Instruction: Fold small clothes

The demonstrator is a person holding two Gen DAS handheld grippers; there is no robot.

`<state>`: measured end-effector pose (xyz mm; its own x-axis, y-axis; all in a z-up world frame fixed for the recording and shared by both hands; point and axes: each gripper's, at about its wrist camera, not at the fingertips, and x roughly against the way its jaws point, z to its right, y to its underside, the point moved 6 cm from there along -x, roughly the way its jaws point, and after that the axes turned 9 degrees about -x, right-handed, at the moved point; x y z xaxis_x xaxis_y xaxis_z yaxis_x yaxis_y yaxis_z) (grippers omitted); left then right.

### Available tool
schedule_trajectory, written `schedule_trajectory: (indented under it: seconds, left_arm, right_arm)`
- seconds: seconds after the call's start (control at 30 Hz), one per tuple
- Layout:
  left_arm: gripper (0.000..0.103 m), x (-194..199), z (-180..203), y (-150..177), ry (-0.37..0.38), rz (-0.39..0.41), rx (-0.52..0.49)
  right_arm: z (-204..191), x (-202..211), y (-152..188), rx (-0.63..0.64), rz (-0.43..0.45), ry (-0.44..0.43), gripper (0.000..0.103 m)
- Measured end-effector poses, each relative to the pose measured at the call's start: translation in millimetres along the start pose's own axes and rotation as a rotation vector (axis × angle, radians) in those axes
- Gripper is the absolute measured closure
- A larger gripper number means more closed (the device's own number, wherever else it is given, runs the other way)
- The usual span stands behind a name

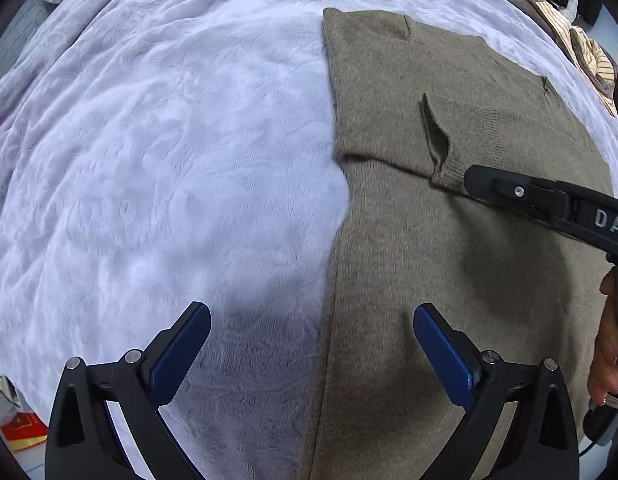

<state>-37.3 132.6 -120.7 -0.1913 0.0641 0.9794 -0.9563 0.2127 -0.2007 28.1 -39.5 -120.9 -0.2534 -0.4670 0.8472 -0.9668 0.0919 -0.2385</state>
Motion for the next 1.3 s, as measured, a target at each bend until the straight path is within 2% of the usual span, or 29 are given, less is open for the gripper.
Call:
schedule_trajectory:
  seconds: [0.13,0.5,0.63,0.73,0.87,1.17,1.3]
  left_arm:
    - [0.001,3.7,4.6,12.8,-0.015,-0.013,-0.023]
    - [0.001,32.8,22.7,45.7,-0.001,-0.042,-0.054]
    - [0.001,48.9,31.3,59.9,0.002,-0.051,-0.074]
    - [0.001,59.0,36.9,68.5,0.004,-0.062,-0.078]
    - [0.001,72.4,43.0,77.4,0.002,-0.076,-0.095]
    - [0.001,101.3,67.9,105.0,-0.006,-0.118,-0.154]
    - [0.001,91.7,63.1,114.4,0.02,-0.159,-0.172]
  right_arm:
    - [-3.3,5.4,14.9,0.0,-0.052,-0.012,0.067]
    - [29.1,61.7,70.4,-0.119,-0.07,0.005,0.066]
    - [60.1,85.4,97.5,-0.213,-0.086,0.039,0.057]
    - [82.3,101.5,115.0,-0.276,-0.087,0.074,0.056]
    - [102.0,120.1,135.9,-0.356,-0.085,0.092,0.046]
    - [113.3,136.5,167.0,-0.426,-0.105,0.11,0.046]
    - [116.5,142.7,176.5,-0.428,-0.113,0.123,0.046]
